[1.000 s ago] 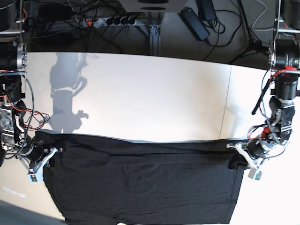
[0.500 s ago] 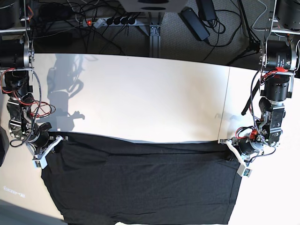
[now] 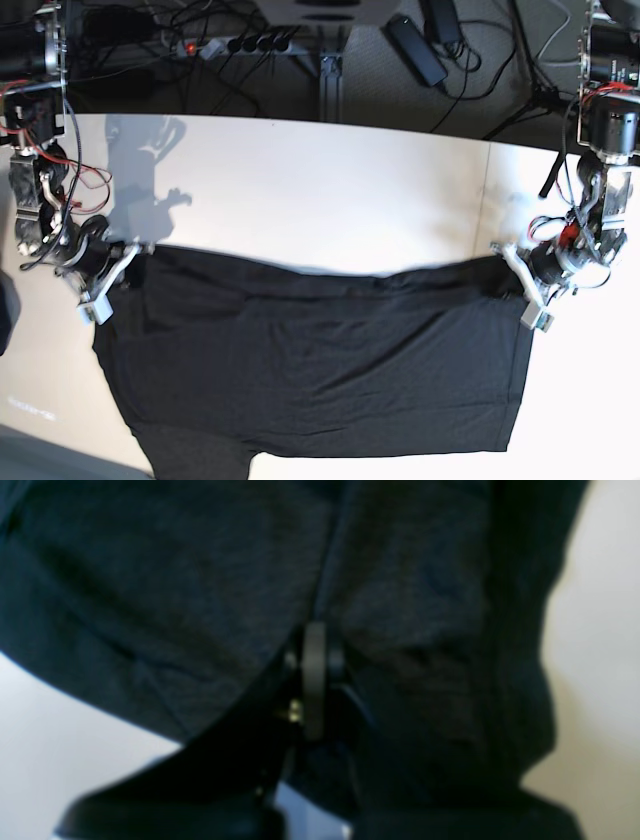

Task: Fold the T-shirt properly
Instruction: 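Lower the held edge and drag it back toward the collar side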

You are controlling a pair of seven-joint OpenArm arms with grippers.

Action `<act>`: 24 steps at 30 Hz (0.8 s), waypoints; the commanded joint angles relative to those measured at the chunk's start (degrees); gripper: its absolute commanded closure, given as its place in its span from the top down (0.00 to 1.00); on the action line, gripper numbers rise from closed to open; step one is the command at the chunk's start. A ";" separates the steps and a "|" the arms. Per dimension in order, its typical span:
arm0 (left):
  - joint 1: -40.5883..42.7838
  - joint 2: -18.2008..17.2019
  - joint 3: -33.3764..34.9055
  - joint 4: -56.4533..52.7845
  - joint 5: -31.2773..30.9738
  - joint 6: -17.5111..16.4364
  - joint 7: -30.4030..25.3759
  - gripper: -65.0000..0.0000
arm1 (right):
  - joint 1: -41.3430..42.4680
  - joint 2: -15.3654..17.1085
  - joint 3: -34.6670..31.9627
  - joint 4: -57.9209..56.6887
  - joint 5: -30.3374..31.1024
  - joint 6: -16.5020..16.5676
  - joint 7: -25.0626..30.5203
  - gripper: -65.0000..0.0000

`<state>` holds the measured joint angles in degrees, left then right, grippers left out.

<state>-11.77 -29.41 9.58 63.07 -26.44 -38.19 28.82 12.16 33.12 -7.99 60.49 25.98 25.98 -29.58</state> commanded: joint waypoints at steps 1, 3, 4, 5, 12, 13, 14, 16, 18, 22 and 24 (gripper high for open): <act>0.85 -1.49 -0.15 2.03 0.48 -0.37 1.25 0.00 | -2.25 1.64 0.33 1.42 -0.61 2.89 -5.77 0.00; 3.54 -2.67 -0.17 4.66 0.28 -0.35 1.20 0.00 | -5.55 2.51 1.75 4.87 1.51 2.91 -7.56 0.00; 4.72 -3.23 -0.17 5.77 0.02 -0.35 1.20 0.00 | -7.21 2.78 2.80 6.47 1.99 2.91 -8.11 0.00; 5.86 -3.82 -0.17 6.97 -0.33 -0.35 1.20 0.00 | -8.90 2.97 3.96 7.89 2.16 2.91 -8.35 0.00; 14.27 -5.99 -0.28 15.74 -1.62 -0.13 1.27 0.00 | -20.50 3.39 12.59 14.95 3.26 2.95 -8.66 0.00; 15.43 -5.99 -0.28 16.83 -1.62 -0.07 1.27 0.00 | -22.01 3.39 13.40 15.89 3.69 2.93 -8.66 0.00; 16.63 -5.99 -0.28 17.81 -1.60 0.28 1.36 0.00 | -23.54 3.39 14.08 16.85 4.00 2.93 -8.66 0.00; 18.62 -5.99 -0.31 19.34 -1.57 1.62 1.79 0.00 | -26.40 3.39 15.23 18.93 4.02 2.95 -8.66 0.00; 20.28 -5.84 -0.92 20.31 -1.62 1.79 2.43 0.00 | -29.22 3.37 16.46 20.92 4.00 2.93 -8.66 0.00; 23.89 -5.68 -4.07 22.23 -1.64 1.77 2.75 0.00 | -34.01 3.39 19.15 23.93 4.04 2.93 -8.66 0.00; 25.51 -5.68 -6.14 23.56 -1.64 1.75 2.78 0.00 | -35.74 3.39 20.41 24.96 4.02 2.95 -8.66 0.00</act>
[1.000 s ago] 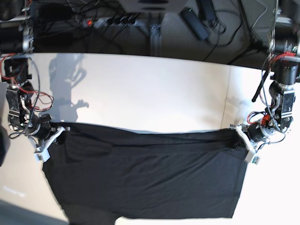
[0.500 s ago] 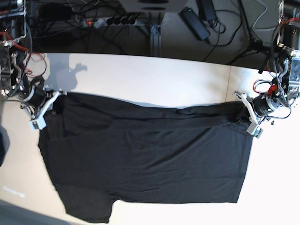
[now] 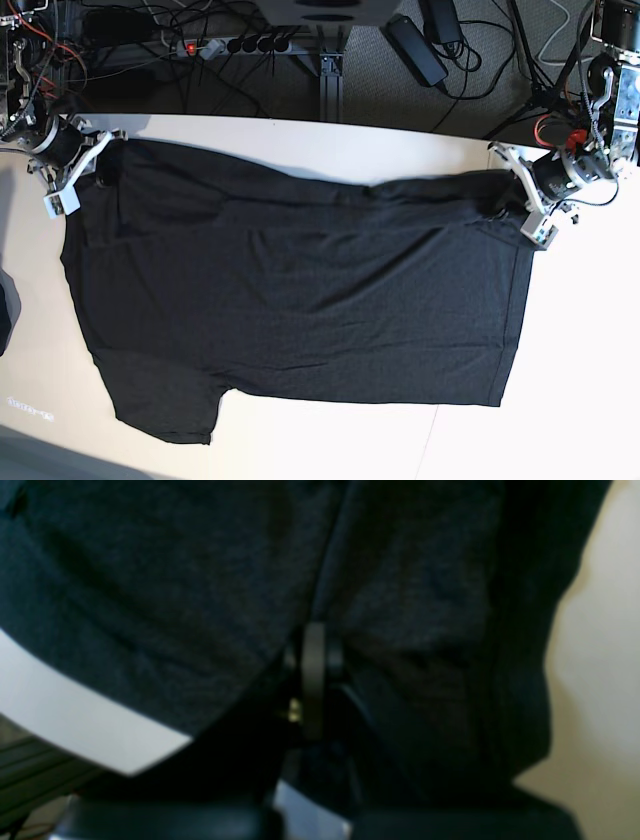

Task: Fold the T-shirt properly
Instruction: 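Lower the held edge and drag it back toward the collar side, then release the shirt with the left gripper and move it to the hem corner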

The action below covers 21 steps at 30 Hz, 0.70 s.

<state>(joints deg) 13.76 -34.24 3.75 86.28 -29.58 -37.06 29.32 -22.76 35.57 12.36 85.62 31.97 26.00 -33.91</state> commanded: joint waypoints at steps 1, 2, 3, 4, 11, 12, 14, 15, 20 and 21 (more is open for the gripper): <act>0.85 -0.85 -1.44 1.03 1.51 0.61 2.67 0.00 | -1.51 0.94 0.68 0.28 -1.97 2.93 -4.35 0.00; 1.77 -0.85 -2.51 1.68 1.51 0.61 2.86 0.00 | -2.12 0.94 1.25 0.70 -1.97 2.93 -4.35 0.00; 2.69 -0.85 -3.43 2.34 1.51 0.61 3.06 0.00 | -2.62 0.96 1.75 1.01 -1.99 2.93 -4.33 0.00; 3.72 -0.85 -4.26 2.95 1.51 0.61 3.08 0.00 | -2.84 0.94 2.19 1.22 -1.99 2.93 -4.33 0.00; 8.41 -0.83 -6.45 6.51 0.02 0.61 3.04 0.00 | -2.82 1.31 2.73 1.33 -2.21 2.93 -4.76 0.00; 8.55 -0.83 -6.45 6.71 0.02 0.59 3.06 0.00 | -2.84 1.49 2.75 1.33 -2.40 2.93 -4.74 0.00; 8.66 -0.83 -6.45 6.78 0.02 0.61 2.99 0.00 | -2.82 1.88 2.78 1.33 -2.40 2.93 -4.74 0.00; 8.66 -0.83 -6.45 6.78 0.02 0.59 2.99 0.00 | -2.84 1.97 2.80 1.33 -2.47 2.93 -4.76 0.00; 8.37 -0.85 -7.17 6.95 -0.11 0.61 1.55 0.00 | -2.95 2.21 2.82 1.33 -2.38 2.91 -4.70 0.00; 8.11 -0.85 -7.85 7.39 -0.61 0.61 2.14 0.00 | -2.95 2.21 2.82 1.33 -2.36 2.91 -4.70 0.00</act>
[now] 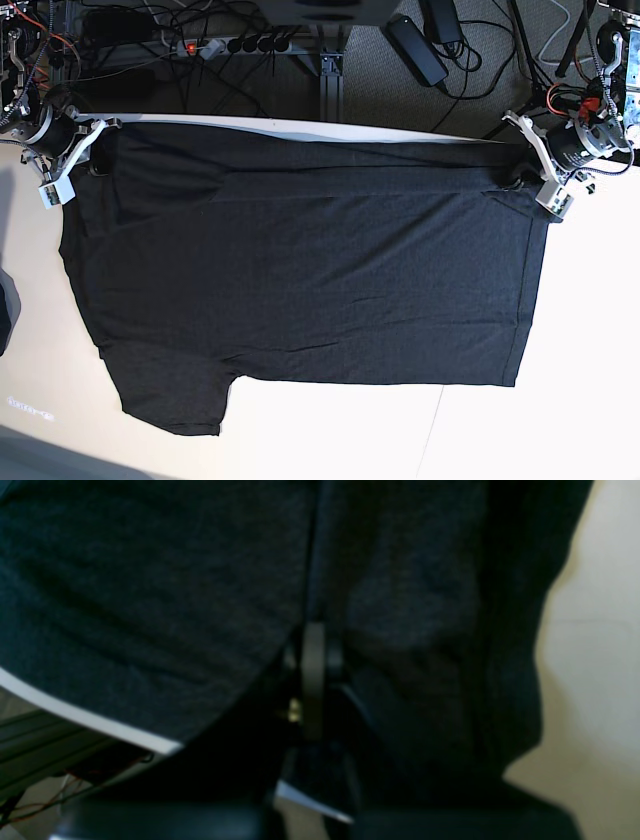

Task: Fold the T-shirt properly
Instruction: 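Release the shirt with the left gripper and move it to the hem corner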

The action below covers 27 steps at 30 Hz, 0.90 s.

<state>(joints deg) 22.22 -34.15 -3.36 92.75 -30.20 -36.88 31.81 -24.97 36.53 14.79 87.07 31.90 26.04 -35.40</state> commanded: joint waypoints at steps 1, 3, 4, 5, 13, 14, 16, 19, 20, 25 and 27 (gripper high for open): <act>-0.68 -0.94 -1.84 1.77 -1.18 0.46 1.25 0.00 | -0.74 1.27 0.39 -0.11 -2.32 2.86 -3.21 0.00; -1.55 -0.94 -4.74 4.11 -5.18 0.42 5.90 0.10 | -0.76 1.27 0.39 -0.11 -2.49 2.86 -3.23 0.00; -1.97 -0.94 -6.47 5.66 -7.28 0.35 7.08 0.19 | -0.76 1.25 0.37 -0.13 -2.58 2.86 -3.23 0.00; -2.19 -0.94 -8.46 7.19 -8.76 0.24 7.34 0.28 | -0.74 1.27 0.39 -0.15 -2.56 2.86 -3.23 0.00; -11.02 -1.73 -15.23 6.25 -11.41 0.94 2.16 0.45 | -0.48 1.25 0.37 -0.17 -2.49 2.84 -3.13 0.00; -13.29 -1.73 -14.49 3.80 -11.39 2.23 1.51 0.45 | -0.46 1.25 0.37 -0.17 -2.51 2.86 -3.10 0.00; -18.34 -1.70 -12.52 -2.51 -11.28 5.31 0.02 0.45 | -0.46 1.25 0.37 -0.17 -2.51 2.86 -3.15 0.00; -27.21 -0.96 -8.79 -14.86 -11.15 5.62 -0.31 0.45 | -0.59 1.22 0.37 -0.20 -2.51 2.86 -3.23 0.00; -30.21 -0.61 -7.45 -19.39 -11.19 5.62 -0.28 0.45 | -0.59 1.22 0.37 -0.20 -2.51 2.86 -3.23 0.00; -44.17 1.57 -1.66 -42.07 -13.60 5.57 0.63 0.45 | -0.59 1.22 0.37 -0.20 -2.51 2.86 -3.26 0.00; -48.48 2.51 -0.66 -49.75 -14.88 5.35 1.46 0.45 | -0.59 1.22 0.37 -0.20 -2.51 2.86 -3.28 0.00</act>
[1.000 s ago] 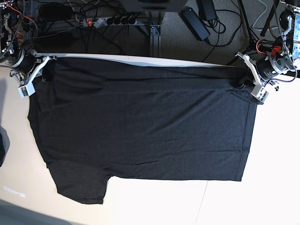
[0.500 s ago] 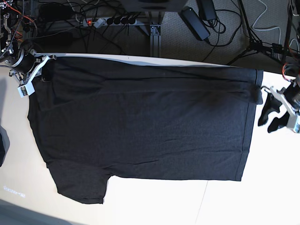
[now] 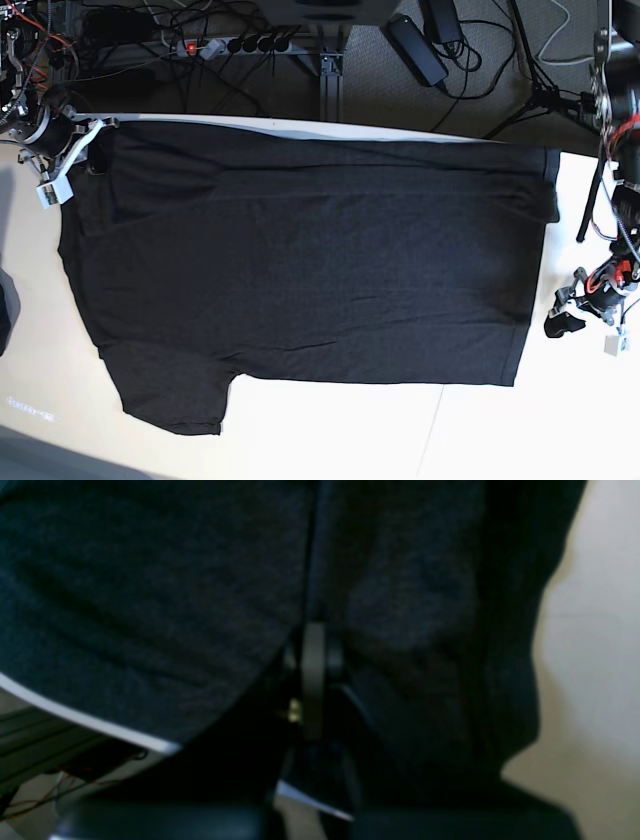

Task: Fold the T-shirt properly
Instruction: 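Release the shirt with the left gripper and move it to the hem corner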

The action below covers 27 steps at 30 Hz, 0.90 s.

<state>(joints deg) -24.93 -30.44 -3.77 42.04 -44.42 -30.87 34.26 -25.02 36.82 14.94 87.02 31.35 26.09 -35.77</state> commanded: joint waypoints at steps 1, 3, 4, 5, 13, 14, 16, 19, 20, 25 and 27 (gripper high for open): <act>-3.06 -0.81 -0.02 -2.38 -1.40 -0.90 -0.66 0.45 | -0.55 0.94 0.22 -0.15 -1.97 2.82 -2.99 0.00; -5.81 0.07 0.04 -7.61 -2.56 -1.60 0.15 0.45 | -0.55 0.94 0.22 -0.15 -1.97 2.82 -3.08 0.00; -6.91 0.59 0.04 -9.55 -2.80 -1.73 0.70 0.45 | -0.55 0.96 0.22 -0.15 -1.97 2.82 -3.08 0.00; -7.69 1.18 0.07 -11.06 -2.95 -1.70 0.94 0.45 | -0.57 0.94 0.22 -0.15 -1.95 2.82 -3.10 0.00; -9.68 6.69 0.04 -14.75 -1.70 0.46 -0.44 0.45 | -0.57 0.94 0.22 -0.15 -1.75 2.82 -3.32 0.00; -9.70 7.08 0.04 -14.75 -0.72 1.07 -1.44 0.45 | -0.57 0.94 0.22 -0.15 -1.73 2.82 -3.34 0.00; -9.70 7.69 0.04 -14.75 0.57 1.79 -3.15 0.45 | -0.57 0.94 0.22 -0.15 -1.75 2.82 -3.54 0.00; -9.84 8.31 0.04 -14.75 0.87 2.47 -4.11 0.45 | -0.57 0.92 0.22 -0.15 -1.70 2.82 -3.52 0.00; -9.99 8.44 0.04 -14.75 1.11 2.80 -4.48 0.44 | -0.55 0.92 0.22 -0.15 -1.25 2.80 -3.50 0.00; -10.16 8.66 0.04 -14.75 3.17 2.80 -7.32 0.02 | -0.46 0.94 0.24 -0.13 1.29 2.80 -3.48 0.00; -10.27 8.66 0.07 -14.75 3.15 2.78 -7.17 0.00 | -0.37 0.94 0.37 -0.04 1.95 2.80 -3.08 0.00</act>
<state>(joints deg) -33.41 -21.12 -3.70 26.72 -40.97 -28.58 27.42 -24.95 36.82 15.07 87.00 33.85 26.11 -36.27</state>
